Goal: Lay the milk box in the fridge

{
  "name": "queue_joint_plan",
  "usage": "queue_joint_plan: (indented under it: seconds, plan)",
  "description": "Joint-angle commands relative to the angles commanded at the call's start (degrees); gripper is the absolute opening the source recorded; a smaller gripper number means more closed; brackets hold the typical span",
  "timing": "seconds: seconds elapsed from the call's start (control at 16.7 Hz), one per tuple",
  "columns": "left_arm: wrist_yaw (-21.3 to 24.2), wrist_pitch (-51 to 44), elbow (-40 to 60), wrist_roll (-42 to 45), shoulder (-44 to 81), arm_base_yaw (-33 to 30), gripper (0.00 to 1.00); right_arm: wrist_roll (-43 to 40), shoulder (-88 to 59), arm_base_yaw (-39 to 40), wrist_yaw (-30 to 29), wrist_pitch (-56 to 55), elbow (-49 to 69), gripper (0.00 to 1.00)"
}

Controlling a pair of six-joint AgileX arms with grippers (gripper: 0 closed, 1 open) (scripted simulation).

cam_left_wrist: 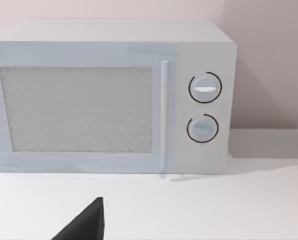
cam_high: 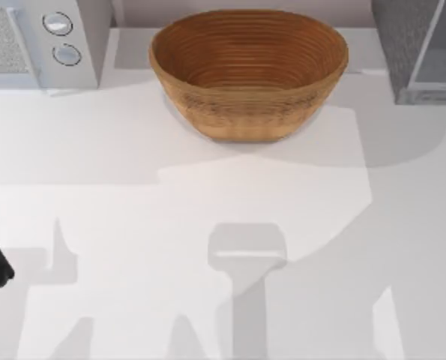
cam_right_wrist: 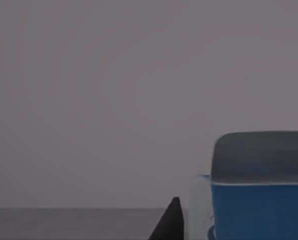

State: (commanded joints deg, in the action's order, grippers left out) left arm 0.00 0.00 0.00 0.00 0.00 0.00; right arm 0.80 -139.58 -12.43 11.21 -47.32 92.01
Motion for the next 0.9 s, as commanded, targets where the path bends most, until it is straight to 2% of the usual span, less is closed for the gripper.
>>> queue_joint_plan:
  seconds: [0.54, 0.9]
  plan:
    - [0.00, 0.00, 0.00, 0.00, 0.00, 0.00, 1.00, 0.00, 0.00, 0.00, 0.00, 0.00, 0.00, 0.98]
    - [0.00, 0.00, 0.00, 0.00, 0.00, 0.00, 1.00, 0.00, 0.00, 0.00, 0.00, 0.00, 0.00, 1.00]
